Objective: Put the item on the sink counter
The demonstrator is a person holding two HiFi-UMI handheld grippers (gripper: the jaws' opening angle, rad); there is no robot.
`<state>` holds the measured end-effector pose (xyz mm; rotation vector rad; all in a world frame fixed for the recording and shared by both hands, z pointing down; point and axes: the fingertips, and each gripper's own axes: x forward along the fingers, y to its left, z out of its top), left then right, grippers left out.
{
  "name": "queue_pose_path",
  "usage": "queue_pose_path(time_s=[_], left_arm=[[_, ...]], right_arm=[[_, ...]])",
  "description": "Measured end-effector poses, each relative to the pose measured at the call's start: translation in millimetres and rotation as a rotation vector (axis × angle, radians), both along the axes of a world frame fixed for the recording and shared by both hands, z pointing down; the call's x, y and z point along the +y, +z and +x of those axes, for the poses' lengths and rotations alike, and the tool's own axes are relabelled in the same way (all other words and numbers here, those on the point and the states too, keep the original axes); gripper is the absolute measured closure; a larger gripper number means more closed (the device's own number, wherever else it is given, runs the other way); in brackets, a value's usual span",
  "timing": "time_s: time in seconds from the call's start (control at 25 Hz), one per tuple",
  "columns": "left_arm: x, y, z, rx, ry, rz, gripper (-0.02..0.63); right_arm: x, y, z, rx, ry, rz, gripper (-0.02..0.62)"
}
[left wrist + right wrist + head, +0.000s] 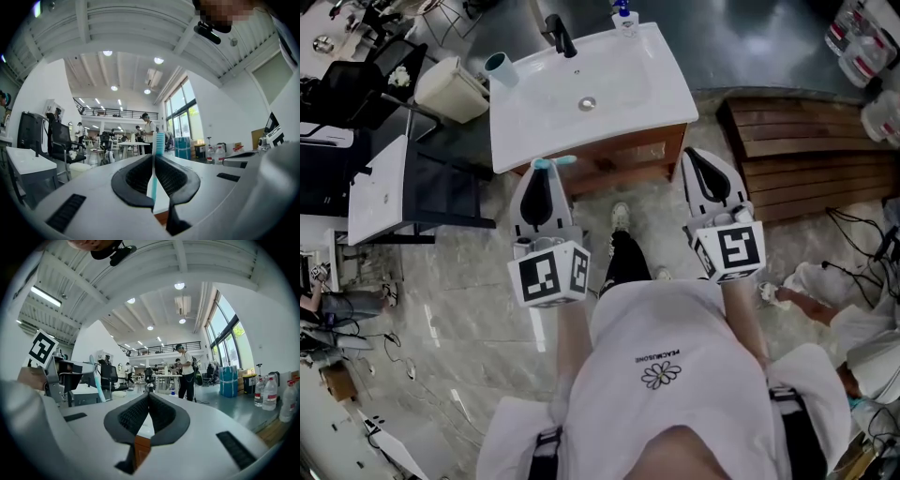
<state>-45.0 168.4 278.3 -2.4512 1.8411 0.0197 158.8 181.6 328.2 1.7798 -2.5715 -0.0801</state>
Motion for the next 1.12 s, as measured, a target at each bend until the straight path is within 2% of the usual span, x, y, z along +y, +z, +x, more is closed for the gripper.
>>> queue_pose_path(time_s=[0.2,0.48,0.76,0.96,1.12], left_arm=[[-48,2,-18,0.001,0.003,-0.005,0.575],[-154,-3,-47,0.009,0.035,-0.007,0.575],[-264,-24,-72,0.008,0.131,0.005,0.575],[-309,-28,-87,0.038,0.110,0.039,0.575],[-336,-22,-97,0.054,0.074,0.015,0.575]], right_arm=[[-50,3,-16,-0.019,0.004,-0.009,0.584],[-147,-4,-46,-0.033,0.027,-0.008,0.584],[-244,-28,-86,-0.001,0.057,-0.008,0.584],[-285,-32,-101,0.031,0.049,-0.022,0.584],[-315,-30,-102,0.047,0.026,-0.058,0.584]])
